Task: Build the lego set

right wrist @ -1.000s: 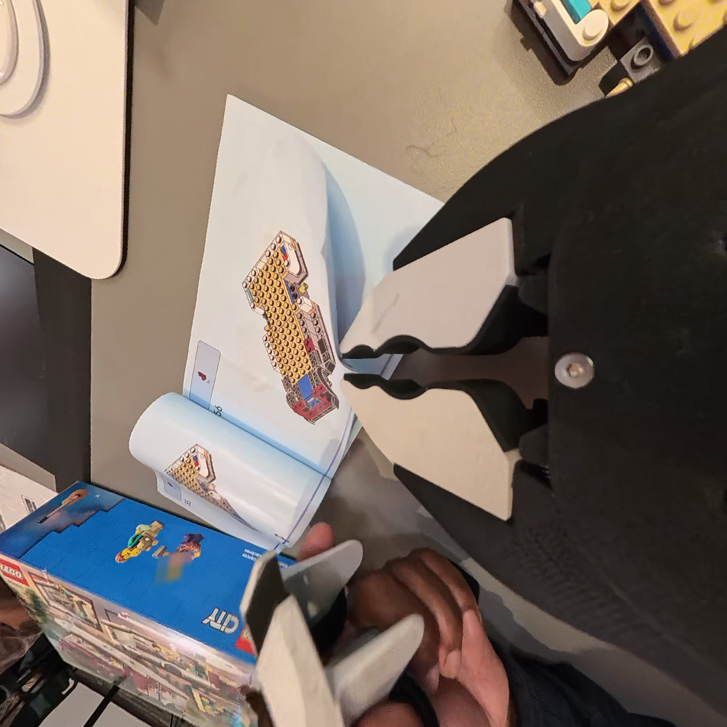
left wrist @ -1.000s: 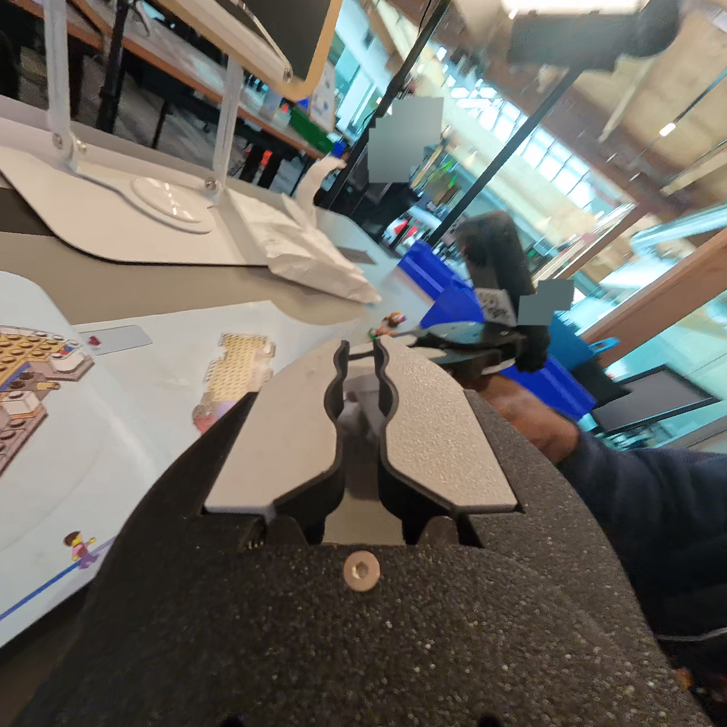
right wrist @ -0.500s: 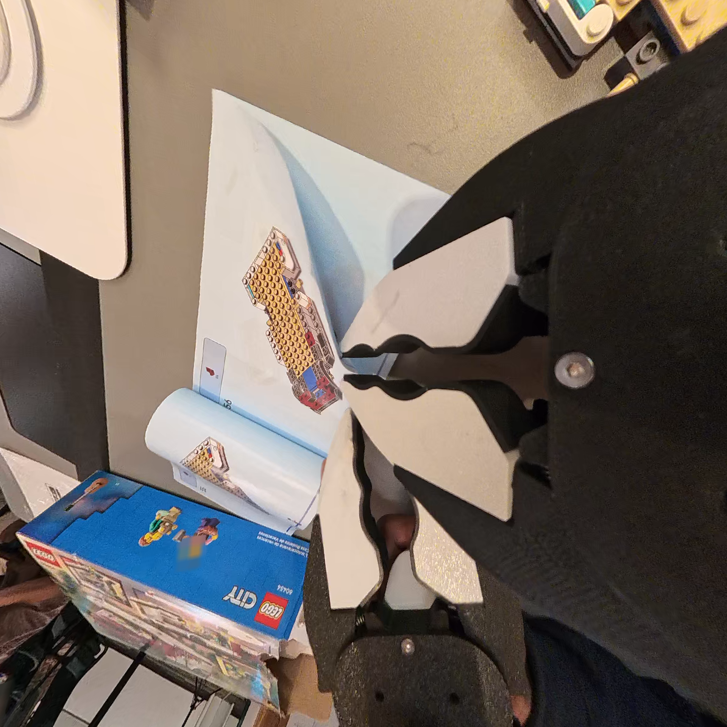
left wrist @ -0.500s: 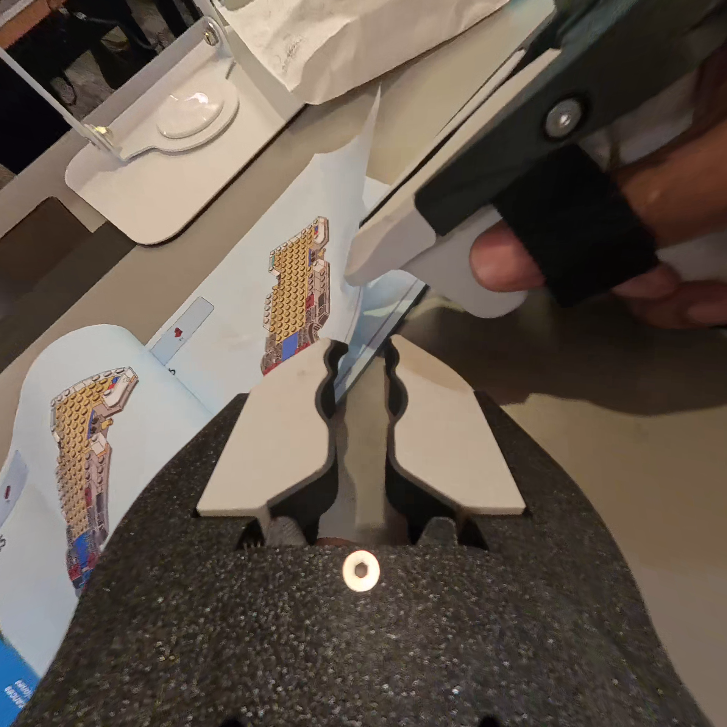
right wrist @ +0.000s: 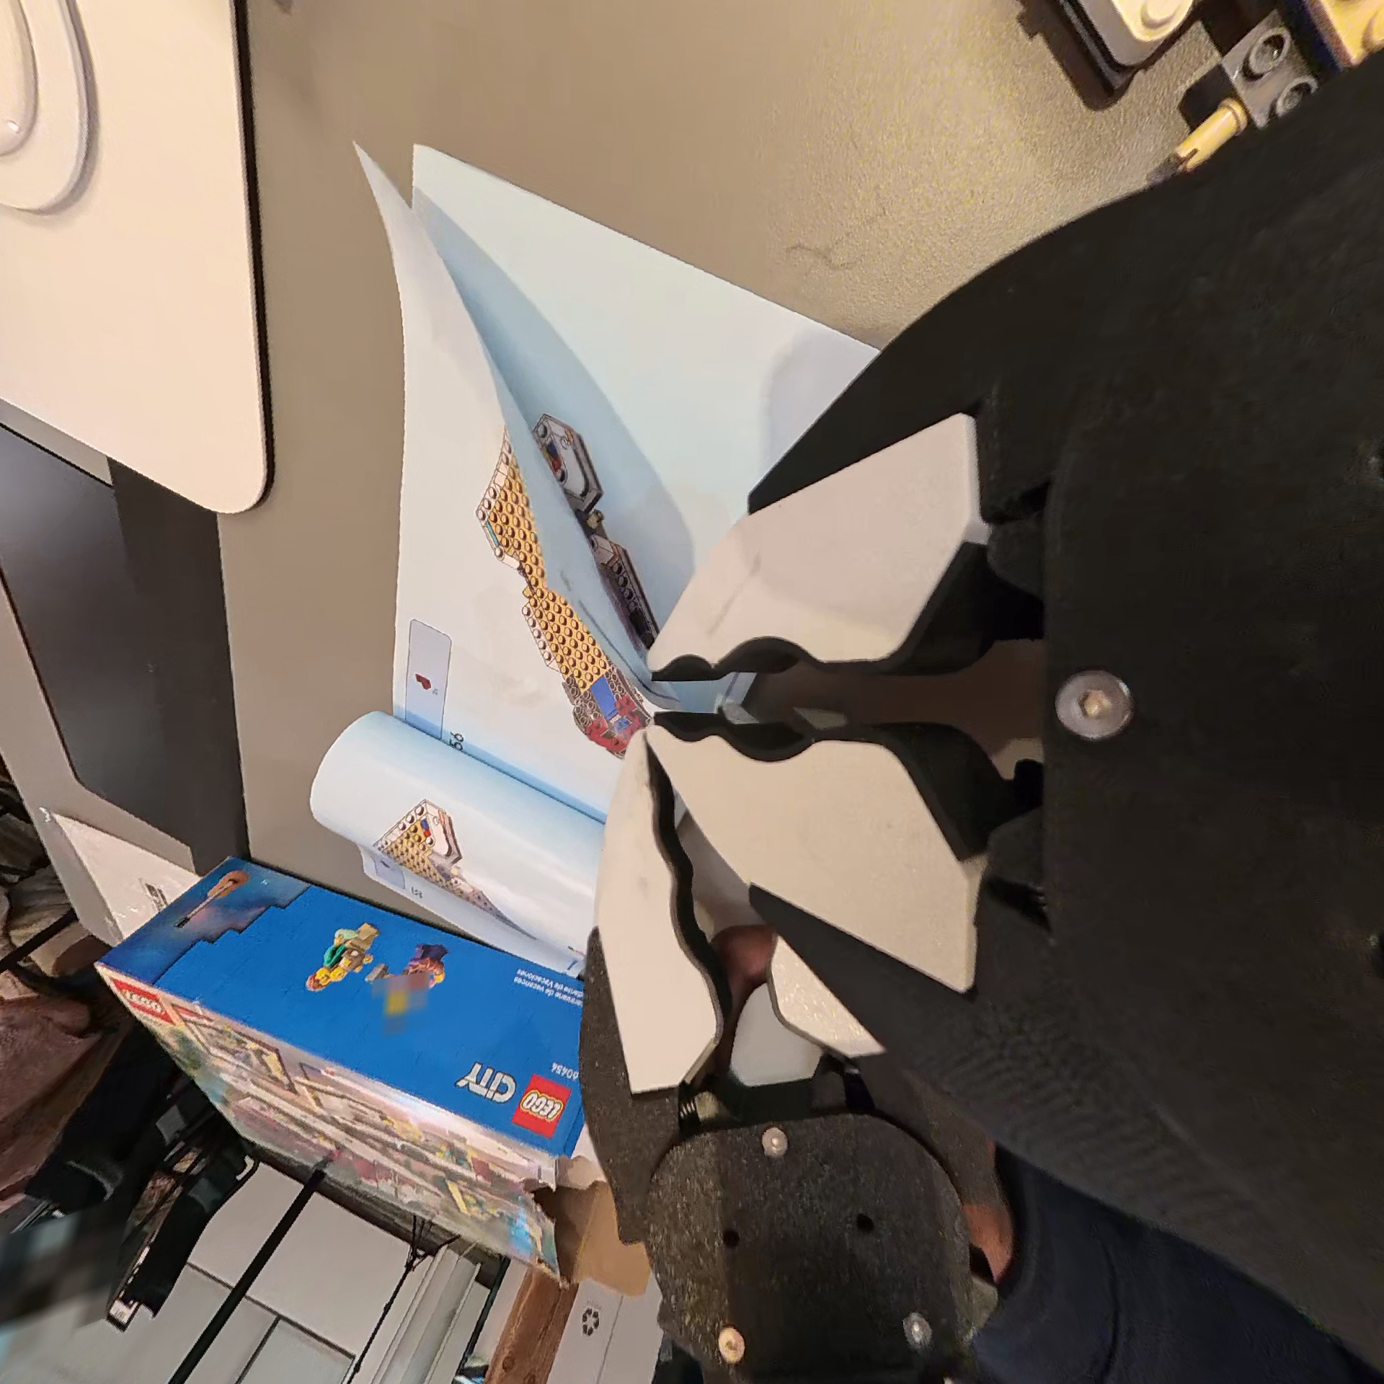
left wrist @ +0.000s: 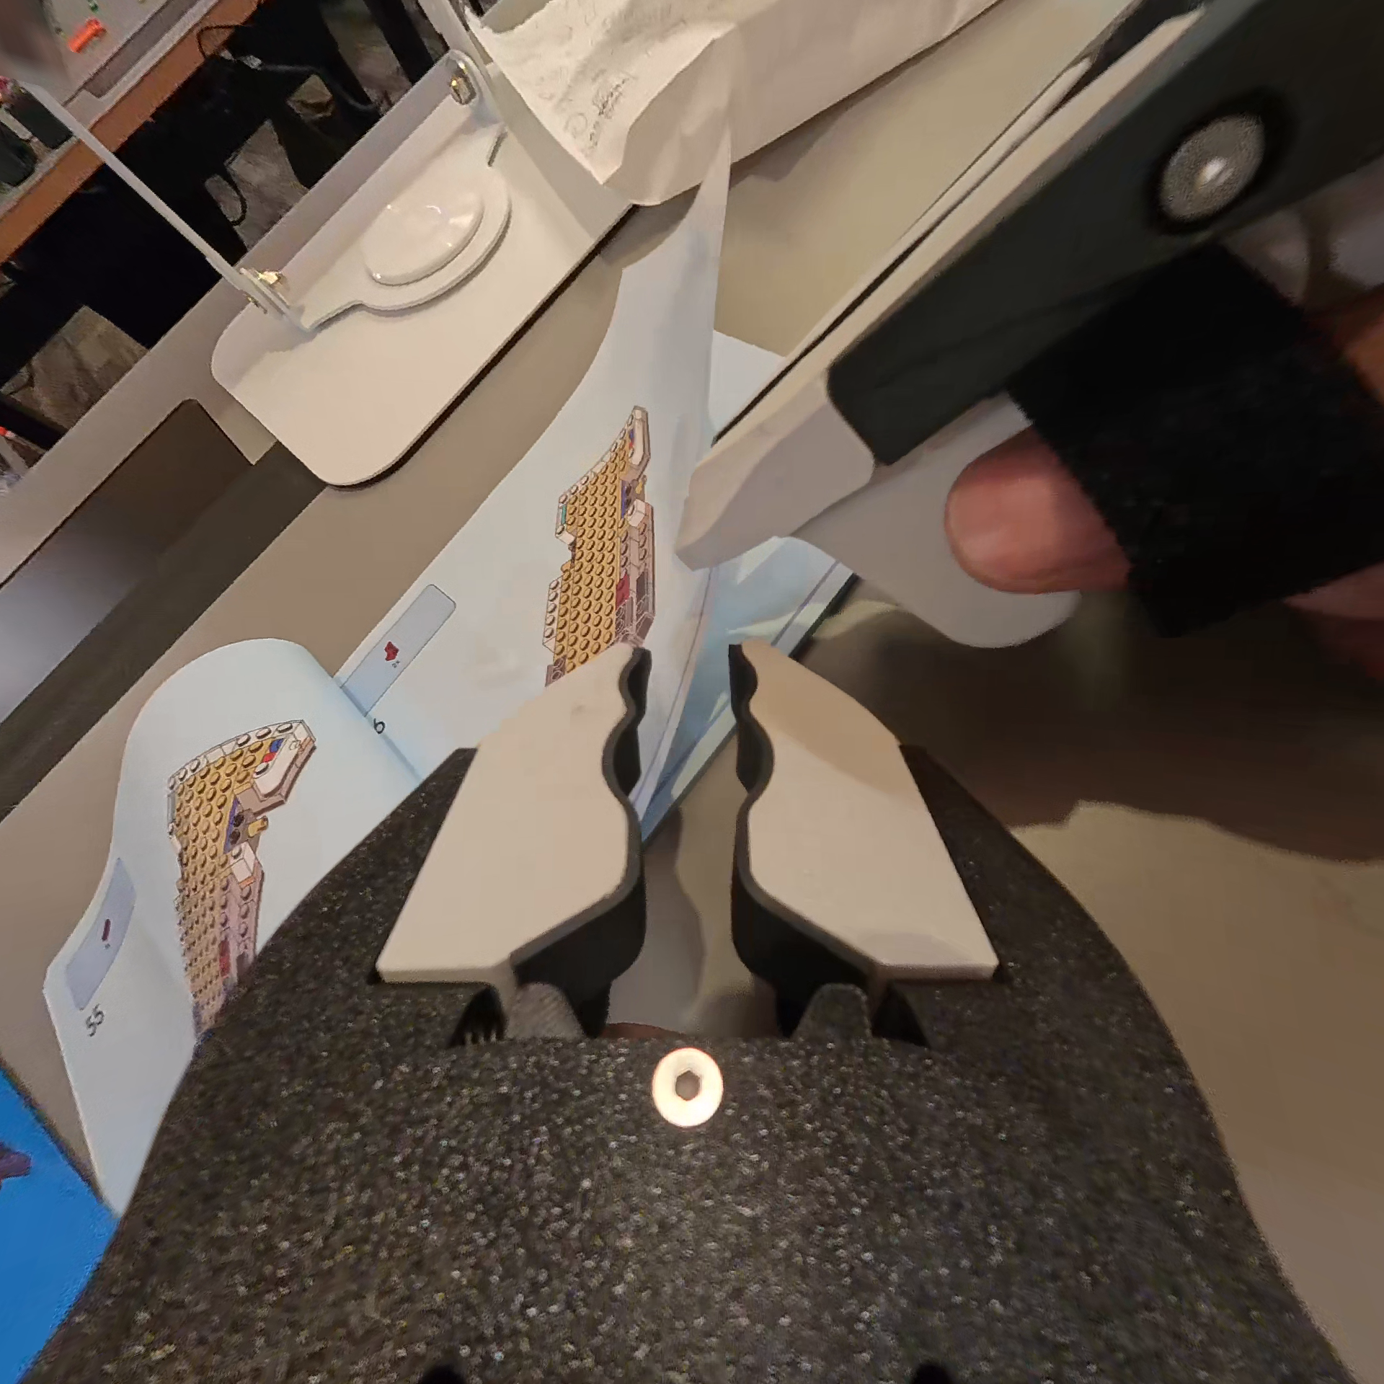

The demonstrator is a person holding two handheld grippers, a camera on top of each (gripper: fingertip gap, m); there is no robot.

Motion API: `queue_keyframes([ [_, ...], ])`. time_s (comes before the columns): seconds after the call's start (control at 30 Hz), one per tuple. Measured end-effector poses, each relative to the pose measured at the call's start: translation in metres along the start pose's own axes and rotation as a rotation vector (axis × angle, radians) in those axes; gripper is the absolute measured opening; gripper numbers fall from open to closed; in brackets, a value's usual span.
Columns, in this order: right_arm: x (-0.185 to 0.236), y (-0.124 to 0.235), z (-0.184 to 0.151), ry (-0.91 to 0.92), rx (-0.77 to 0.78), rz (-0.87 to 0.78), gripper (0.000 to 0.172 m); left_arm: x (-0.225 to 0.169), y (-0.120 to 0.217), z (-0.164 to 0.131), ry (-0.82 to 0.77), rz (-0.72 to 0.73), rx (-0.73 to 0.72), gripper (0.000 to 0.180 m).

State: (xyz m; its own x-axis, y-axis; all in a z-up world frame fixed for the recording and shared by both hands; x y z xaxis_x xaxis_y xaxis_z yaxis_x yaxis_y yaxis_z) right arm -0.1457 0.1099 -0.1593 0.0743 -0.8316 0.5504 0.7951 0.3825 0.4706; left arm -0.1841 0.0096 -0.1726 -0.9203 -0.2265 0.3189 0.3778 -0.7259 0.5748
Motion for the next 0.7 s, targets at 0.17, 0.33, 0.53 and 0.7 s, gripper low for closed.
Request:
queue_keyframes([
  [0.17, 0.001, 0.001, -0.001, -0.014, -0.011, 0.010, 0.007, -0.001, -0.005, 0.000, -0.048, 0.055, 0.017, 0.006],
  [0.33, -0.002, 0.006, -0.002, -0.073, -0.036, 0.011, 0.018, -0.004, -0.005, -0.002, -0.211, 0.169, 0.005, 0.000],
  [0.53, -0.008, 0.018, -0.002, -0.138, -0.091, 0.011, 0.022, -0.015, -0.008, -0.005, -0.405, 0.262, 0.029, 0.000],
  [0.7, -0.010, 0.029, 0.003, -0.139, -0.104, 0.002, 0.023, -0.017, -0.007, -0.005, -0.493, 0.326, 0.024, 0.000],
])
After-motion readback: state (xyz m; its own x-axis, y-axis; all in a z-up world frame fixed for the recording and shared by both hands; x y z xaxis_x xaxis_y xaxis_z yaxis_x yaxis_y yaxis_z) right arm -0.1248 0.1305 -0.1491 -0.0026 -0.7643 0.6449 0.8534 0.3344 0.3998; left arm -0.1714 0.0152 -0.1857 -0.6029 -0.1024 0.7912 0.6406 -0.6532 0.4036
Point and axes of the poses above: each gripper's, where its closed fingertips meet, y back along the fingers, z out of its top, x = y × z across the jaws, the point moved 8 cm from there along y, back along the fingers, and after that the axes turned 4 degrees about z, right-handed, at the moved point
